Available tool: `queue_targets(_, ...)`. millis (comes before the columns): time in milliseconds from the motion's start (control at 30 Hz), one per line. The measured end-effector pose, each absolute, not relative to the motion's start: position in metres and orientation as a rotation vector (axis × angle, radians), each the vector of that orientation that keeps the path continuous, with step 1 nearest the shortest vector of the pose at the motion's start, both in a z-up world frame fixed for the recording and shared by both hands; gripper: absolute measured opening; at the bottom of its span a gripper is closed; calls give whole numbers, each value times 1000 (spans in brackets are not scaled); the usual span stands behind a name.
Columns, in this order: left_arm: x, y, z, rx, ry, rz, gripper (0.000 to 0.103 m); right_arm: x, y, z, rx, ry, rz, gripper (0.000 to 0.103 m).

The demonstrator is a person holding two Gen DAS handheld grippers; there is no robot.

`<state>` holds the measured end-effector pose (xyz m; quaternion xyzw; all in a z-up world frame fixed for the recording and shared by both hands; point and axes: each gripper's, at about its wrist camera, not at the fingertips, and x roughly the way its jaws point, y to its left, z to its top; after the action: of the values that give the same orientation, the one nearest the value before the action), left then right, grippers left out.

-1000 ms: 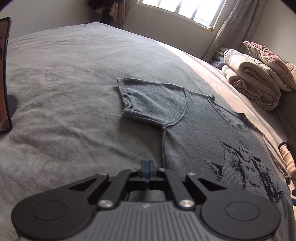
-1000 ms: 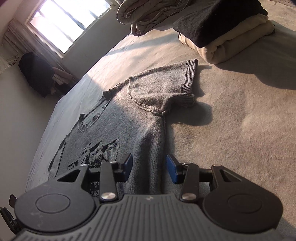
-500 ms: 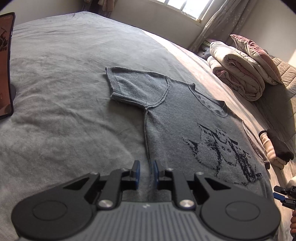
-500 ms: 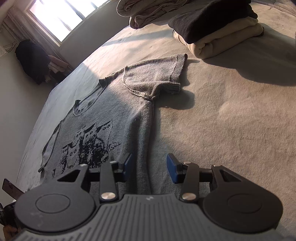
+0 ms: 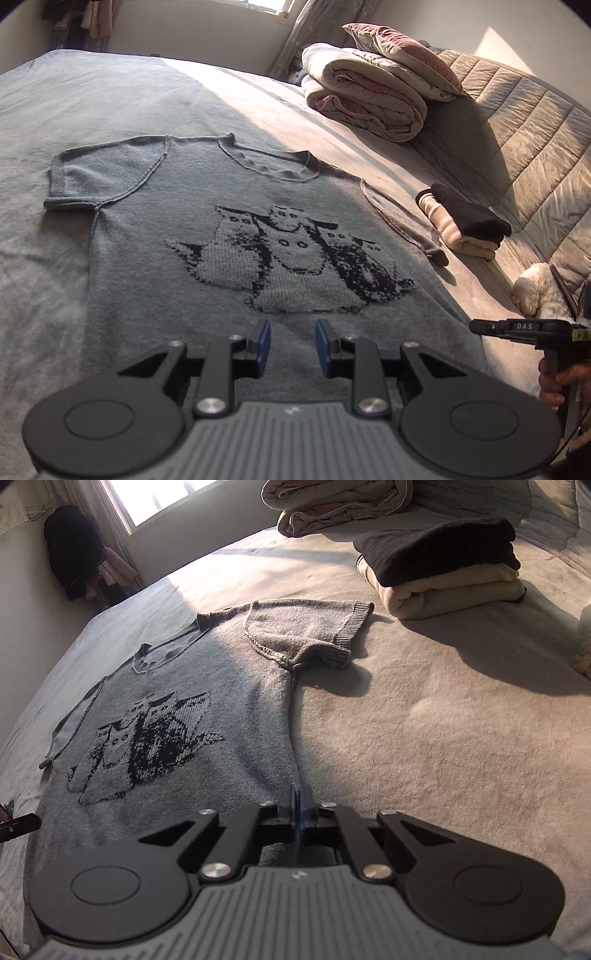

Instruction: Fold clothes

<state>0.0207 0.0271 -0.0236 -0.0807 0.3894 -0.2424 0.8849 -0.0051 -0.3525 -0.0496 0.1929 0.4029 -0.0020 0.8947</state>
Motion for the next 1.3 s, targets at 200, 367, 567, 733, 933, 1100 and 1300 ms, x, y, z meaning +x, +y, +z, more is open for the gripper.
queue_targets(200,6,-29,-33,-101,838,-620,27,-14,-362,-60,529,863,88,16)
queue_targets(367,-18,-57,-42,-56,844,-675,27,-35,-378,-65,663,900,167,30)
queue_targets(567,-48,-89,-52,-2,850,-740,27,-66,-390,-75,753,944,282,31)
queue_targets(733,-71,-111,-60,31,849,-777,28,-80,-389,-86,754,947,375,26)
queue_targets(933,-81,-92,-60,-125,885,-713,28,-83,-385,-84,756,988,410,26)
queue_targets(1100,-91,-85,-64,-249,902,-661,30,-81,-371,-82,716,1014,446,26)
queue_targets(1300,-96,-86,-61,-285,909,-640,34,-86,-378,-75,691,1056,419,4)
